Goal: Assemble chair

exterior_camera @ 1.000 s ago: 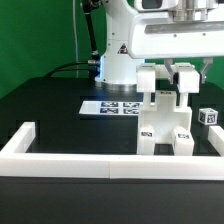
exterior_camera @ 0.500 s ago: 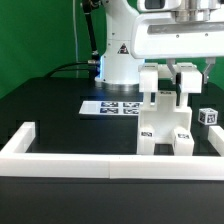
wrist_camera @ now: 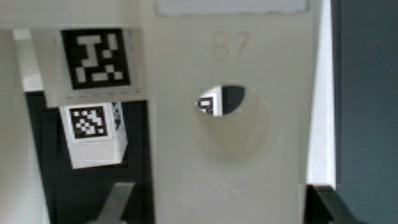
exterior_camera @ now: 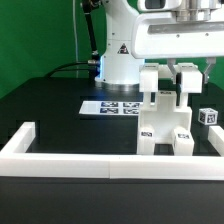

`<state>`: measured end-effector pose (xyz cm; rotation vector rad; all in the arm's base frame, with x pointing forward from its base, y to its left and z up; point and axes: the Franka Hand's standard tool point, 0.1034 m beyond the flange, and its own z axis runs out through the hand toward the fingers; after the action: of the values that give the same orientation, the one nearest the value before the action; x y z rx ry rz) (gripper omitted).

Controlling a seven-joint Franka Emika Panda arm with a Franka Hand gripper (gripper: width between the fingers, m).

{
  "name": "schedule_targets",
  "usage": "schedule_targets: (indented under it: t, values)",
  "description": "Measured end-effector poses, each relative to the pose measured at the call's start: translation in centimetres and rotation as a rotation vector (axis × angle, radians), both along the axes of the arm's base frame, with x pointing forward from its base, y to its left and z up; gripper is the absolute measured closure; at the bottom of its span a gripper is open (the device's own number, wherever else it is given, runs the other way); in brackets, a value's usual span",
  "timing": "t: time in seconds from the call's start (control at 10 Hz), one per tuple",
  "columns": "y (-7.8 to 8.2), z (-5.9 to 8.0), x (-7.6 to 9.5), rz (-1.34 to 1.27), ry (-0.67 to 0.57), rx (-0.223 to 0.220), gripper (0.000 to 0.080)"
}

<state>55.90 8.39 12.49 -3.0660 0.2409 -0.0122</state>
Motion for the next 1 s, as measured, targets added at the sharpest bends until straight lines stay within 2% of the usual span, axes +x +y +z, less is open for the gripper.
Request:
schedule_targets:
  t: [0.4, 1.0]
  values:
    - [0.37, -0.04, -0.41, 0.014, -0.039, -0.005, 0.0511]
    - [-0.10, -0.21, -0.31, 0.022, -0.063, -0.010, 0.0511]
